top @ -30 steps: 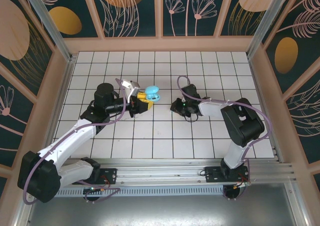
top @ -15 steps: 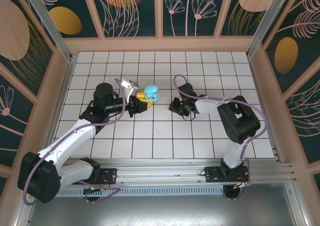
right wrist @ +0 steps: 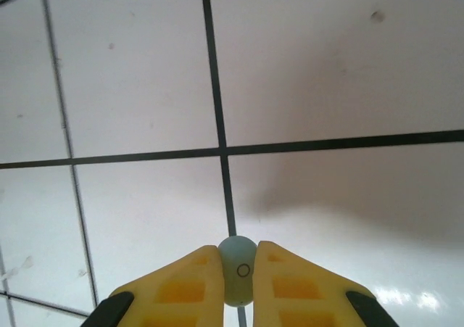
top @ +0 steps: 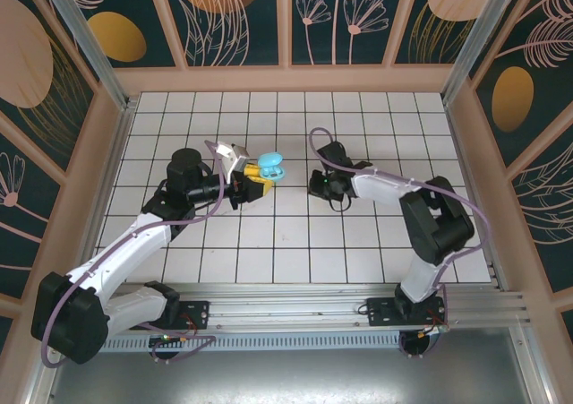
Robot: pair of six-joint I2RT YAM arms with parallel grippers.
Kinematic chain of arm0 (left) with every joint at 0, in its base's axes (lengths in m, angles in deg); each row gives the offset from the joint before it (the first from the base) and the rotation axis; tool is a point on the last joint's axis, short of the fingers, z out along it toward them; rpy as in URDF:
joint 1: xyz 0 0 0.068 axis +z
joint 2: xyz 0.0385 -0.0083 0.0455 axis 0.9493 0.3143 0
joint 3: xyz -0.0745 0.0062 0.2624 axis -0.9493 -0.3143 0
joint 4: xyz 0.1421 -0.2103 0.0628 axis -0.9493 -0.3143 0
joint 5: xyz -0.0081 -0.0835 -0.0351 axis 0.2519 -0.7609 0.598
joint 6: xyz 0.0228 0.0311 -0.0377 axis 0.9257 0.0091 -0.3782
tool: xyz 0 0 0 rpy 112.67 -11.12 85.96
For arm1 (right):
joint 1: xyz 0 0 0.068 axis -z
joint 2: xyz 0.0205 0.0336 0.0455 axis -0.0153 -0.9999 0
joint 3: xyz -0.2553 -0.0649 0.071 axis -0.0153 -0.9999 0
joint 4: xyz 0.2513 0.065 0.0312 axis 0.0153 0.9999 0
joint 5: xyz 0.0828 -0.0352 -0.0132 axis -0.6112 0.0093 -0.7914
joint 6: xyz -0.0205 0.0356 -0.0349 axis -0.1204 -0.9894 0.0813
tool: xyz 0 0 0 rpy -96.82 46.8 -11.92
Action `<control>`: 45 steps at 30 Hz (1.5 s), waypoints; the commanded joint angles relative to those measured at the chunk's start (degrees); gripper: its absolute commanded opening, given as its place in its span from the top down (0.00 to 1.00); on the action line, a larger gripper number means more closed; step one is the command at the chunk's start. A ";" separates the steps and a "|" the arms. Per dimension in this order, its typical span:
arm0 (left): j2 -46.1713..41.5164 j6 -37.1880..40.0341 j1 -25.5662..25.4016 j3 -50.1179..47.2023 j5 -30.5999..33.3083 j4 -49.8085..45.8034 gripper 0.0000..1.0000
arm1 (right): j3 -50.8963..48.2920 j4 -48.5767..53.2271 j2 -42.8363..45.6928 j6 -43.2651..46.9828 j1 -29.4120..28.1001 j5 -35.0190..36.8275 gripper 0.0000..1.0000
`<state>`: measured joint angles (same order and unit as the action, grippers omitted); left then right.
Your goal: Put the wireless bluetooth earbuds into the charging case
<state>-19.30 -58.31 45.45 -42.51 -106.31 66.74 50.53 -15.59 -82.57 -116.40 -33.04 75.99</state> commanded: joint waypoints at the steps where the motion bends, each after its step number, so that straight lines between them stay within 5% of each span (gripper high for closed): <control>1: 0.10 0.34 0.30 0.14 -0.34 1.41 0.80 | 3.14 8.55 8.64 3.50 -0.27 5.29 0.90; 14: 3.67 3.18 0.31 -0.38 2.40 7.65 0.81 | 10.29 22.93 30.96 1.34 -7.08 5.99 0.92; 26: 6.90 6.49 -0.16 -1.67 3.73 15.22 0.80 | 25.49 23.59 20.28 4.33 -16.70 5.34 0.93; 45: 6.07 8.64 -0.63 -1.53 5.19 12.58 0.80 | 31.11 23.23 11.34 6.61 -18.29 2.83 0.93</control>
<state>-12.48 -50.90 45.12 -43.84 -101.33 78.56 80.04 6.94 -70.71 -110.74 -50.81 79.40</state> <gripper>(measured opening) 0.299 0.073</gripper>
